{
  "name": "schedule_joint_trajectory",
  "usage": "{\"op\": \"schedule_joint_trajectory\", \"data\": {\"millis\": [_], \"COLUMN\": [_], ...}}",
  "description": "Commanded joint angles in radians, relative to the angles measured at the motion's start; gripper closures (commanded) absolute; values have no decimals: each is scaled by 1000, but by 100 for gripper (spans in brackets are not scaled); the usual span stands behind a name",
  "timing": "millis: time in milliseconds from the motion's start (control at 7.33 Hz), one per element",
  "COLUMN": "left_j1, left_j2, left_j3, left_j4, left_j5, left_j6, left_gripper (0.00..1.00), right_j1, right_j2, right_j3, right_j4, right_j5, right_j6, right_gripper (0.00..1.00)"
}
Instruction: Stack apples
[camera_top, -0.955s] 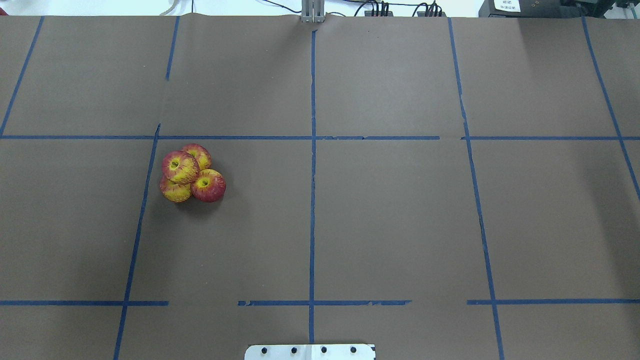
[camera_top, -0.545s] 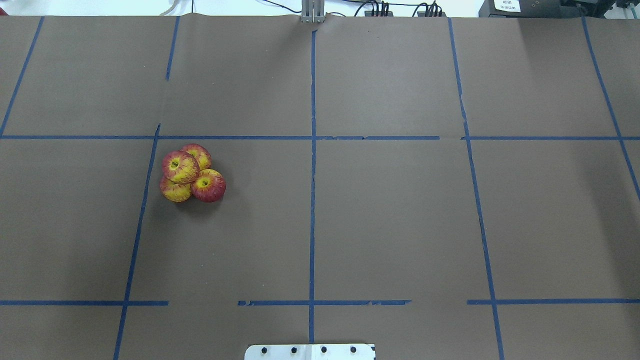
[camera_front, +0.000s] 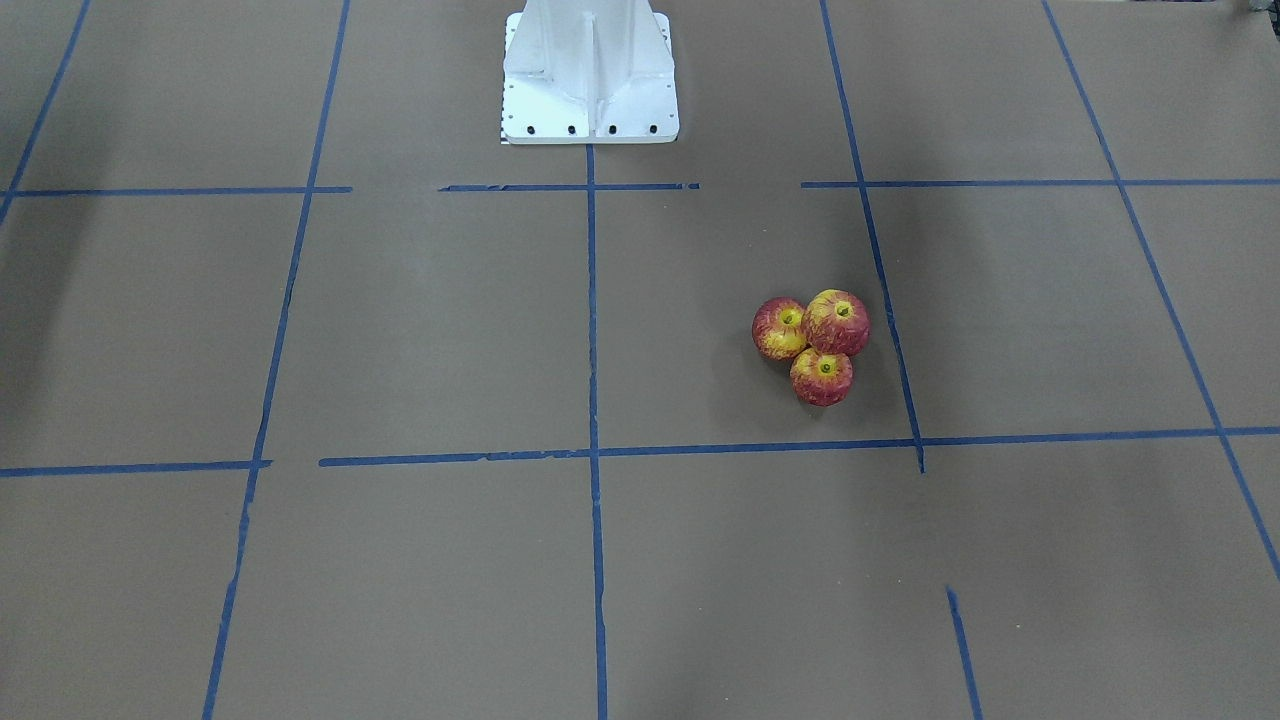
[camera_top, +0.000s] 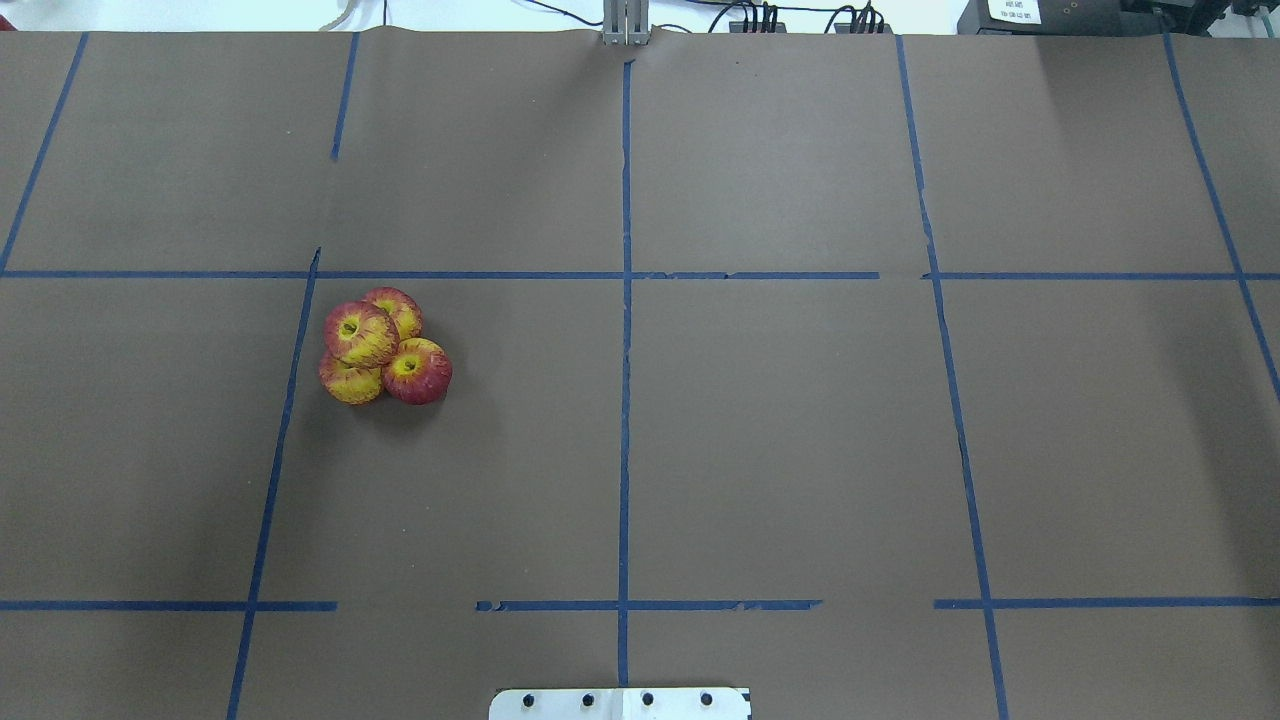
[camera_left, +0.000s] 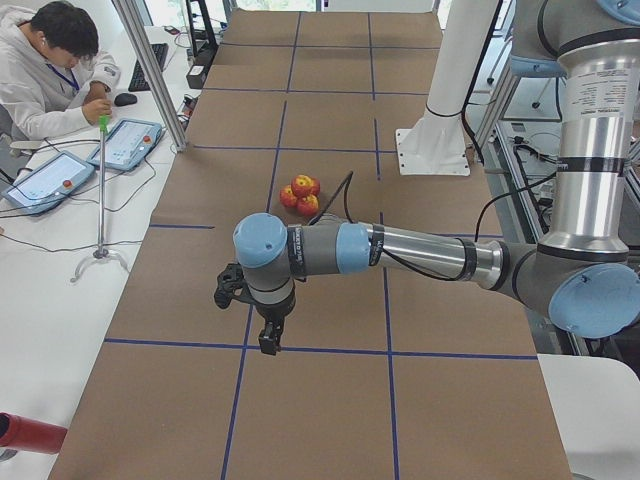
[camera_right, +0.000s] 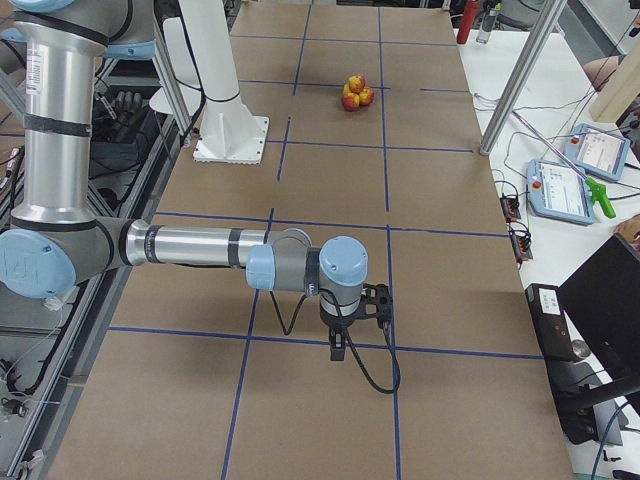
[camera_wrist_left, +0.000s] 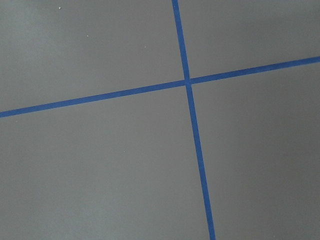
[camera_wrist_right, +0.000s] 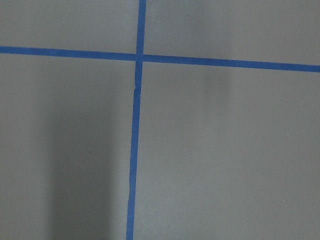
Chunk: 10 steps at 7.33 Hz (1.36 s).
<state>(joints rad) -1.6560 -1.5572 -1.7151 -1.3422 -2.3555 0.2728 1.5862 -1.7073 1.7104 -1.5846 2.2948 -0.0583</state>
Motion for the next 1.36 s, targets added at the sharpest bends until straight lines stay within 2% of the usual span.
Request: {"op": "schedule_joint_trajectory", "data": {"millis": [0,682,818,955,1227], "left_j1": [-1,18,25,33,31], "left_j2": [8,-38,-40,-47,-40], "left_j3": [20,72,98,141,146], "left_j4": [-2,-6,-59,-116,-132], "left_j5": [-27,-28,-28,-28,-24], "left_j6": [-1,-7,-12,-44,-191], "left_gripper": [0,0,0,0,0], "right_j1": [0,0,0,0,0], "right_j2": [0,0,0,0,0], "right_j3": [0,0,0,0,0], "right_j4": [0,0,0,0,0], "right_j5": [0,0,0,0,0], "right_j6": [0,0,0,0,0], "right_gripper": [0,0,0,0,0]}}
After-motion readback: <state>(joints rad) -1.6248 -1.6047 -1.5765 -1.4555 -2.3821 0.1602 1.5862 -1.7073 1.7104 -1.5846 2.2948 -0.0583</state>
